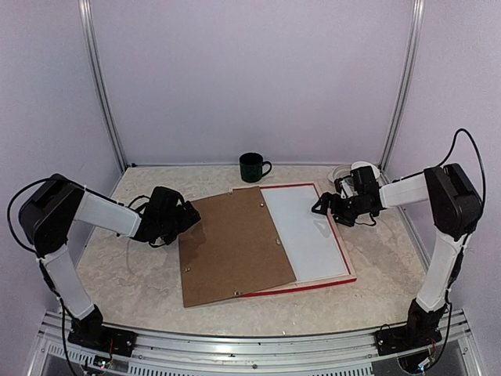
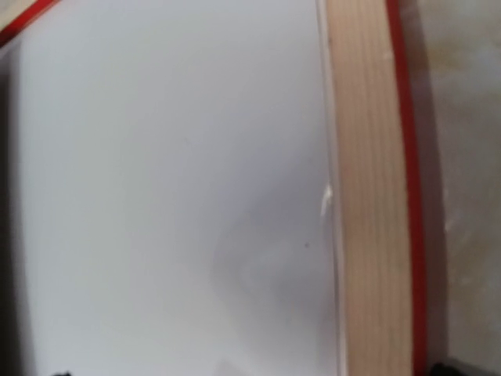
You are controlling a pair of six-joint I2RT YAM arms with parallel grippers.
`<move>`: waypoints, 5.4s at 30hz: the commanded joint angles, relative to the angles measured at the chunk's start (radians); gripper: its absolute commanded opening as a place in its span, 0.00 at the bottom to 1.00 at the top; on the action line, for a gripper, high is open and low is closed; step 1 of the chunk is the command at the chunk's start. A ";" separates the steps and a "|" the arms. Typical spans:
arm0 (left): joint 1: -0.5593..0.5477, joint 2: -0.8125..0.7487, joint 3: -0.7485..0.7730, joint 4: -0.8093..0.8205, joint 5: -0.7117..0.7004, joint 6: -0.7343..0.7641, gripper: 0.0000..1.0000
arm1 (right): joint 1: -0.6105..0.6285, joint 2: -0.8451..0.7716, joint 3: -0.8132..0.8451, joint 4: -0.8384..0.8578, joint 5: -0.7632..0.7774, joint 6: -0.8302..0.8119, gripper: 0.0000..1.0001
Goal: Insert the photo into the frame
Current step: Move the backboard to the frame body.
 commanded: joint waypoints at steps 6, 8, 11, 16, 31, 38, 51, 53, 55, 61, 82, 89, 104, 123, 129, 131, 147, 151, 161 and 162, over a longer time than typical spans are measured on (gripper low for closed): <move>-0.015 0.061 0.017 0.033 0.073 0.017 0.99 | 0.008 0.061 0.007 0.043 -0.083 0.006 0.99; -0.024 0.063 0.030 0.036 0.076 0.021 0.99 | 0.015 0.063 0.007 0.045 -0.085 0.007 0.99; -0.041 0.063 0.042 0.054 0.082 0.027 0.99 | 0.029 0.063 0.007 0.048 -0.083 0.007 0.99; -0.058 0.061 0.047 0.086 0.098 0.028 0.99 | 0.044 0.074 0.010 0.046 -0.079 0.006 0.99; -0.061 -0.051 -0.021 0.206 0.122 0.030 0.99 | 0.046 0.051 -0.016 0.040 -0.070 0.014 0.99; -0.060 -0.093 -0.070 0.288 0.129 0.038 0.99 | 0.046 0.045 -0.016 0.026 -0.065 0.008 0.99; -0.046 -0.136 -0.070 0.086 -0.023 0.015 0.99 | 0.046 -0.062 -0.017 -0.048 0.036 -0.025 0.99; -0.044 -0.168 -0.083 0.070 -0.046 0.007 0.99 | 0.046 -0.111 -0.010 -0.080 0.071 -0.047 0.99; -0.041 -0.194 -0.094 0.063 -0.056 0.002 0.99 | 0.046 -0.160 -0.009 -0.094 0.090 -0.070 0.99; -0.047 -0.242 -0.118 0.034 -0.070 -0.024 0.99 | 0.054 -0.235 0.001 -0.111 0.013 -0.082 0.98; -0.044 -0.110 -0.145 0.144 -0.002 -0.054 0.91 | 0.148 -0.083 -0.047 -0.134 -0.176 -0.136 0.87; -0.044 -0.077 -0.144 0.164 -0.001 -0.056 0.86 | 0.151 -0.032 -0.048 -0.099 -0.221 -0.138 0.81; -0.049 -0.016 -0.150 0.251 0.047 -0.063 0.79 | 0.151 -0.026 -0.110 0.004 -0.382 -0.056 0.66; -0.055 -0.005 -0.160 0.288 0.076 -0.063 0.78 | 0.153 -0.055 -0.327 0.383 -0.552 0.237 0.41; -0.057 -0.005 -0.163 0.299 0.080 -0.063 0.78 | 0.164 -0.073 -0.315 0.328 -0.494 0.225 0.43; -0.058 -0.003 -0.162 0.305 0.082 -0.066 0.78 | 0.173 -0.063 -0.298 0.319 -0.495 0.227 0.41; -0.072 -0.003 -0.176 0.338 0.094 -0.069 0.78 | 0.200 -0.014 -0.407 0.699 -0.612 0.488 0.07; -0.073 -0.007 -0.179 0.343 0.099 -0.069 0.78 | 0.201 -0.020 -0.453 0.788 -0.616 0.534 0.00; -0.077 -0.073 -0.198 0.334 0.094 -0.054 0.78 | 0.199 -0.106 -0.599 1.008 -0.590 0.631 0.00; -0.077 -0.081 -0.199 0.333 0.093 -0.054 0.78 | 0.199 -0.118 -0.614 1.026 -0.582 0.642 0.00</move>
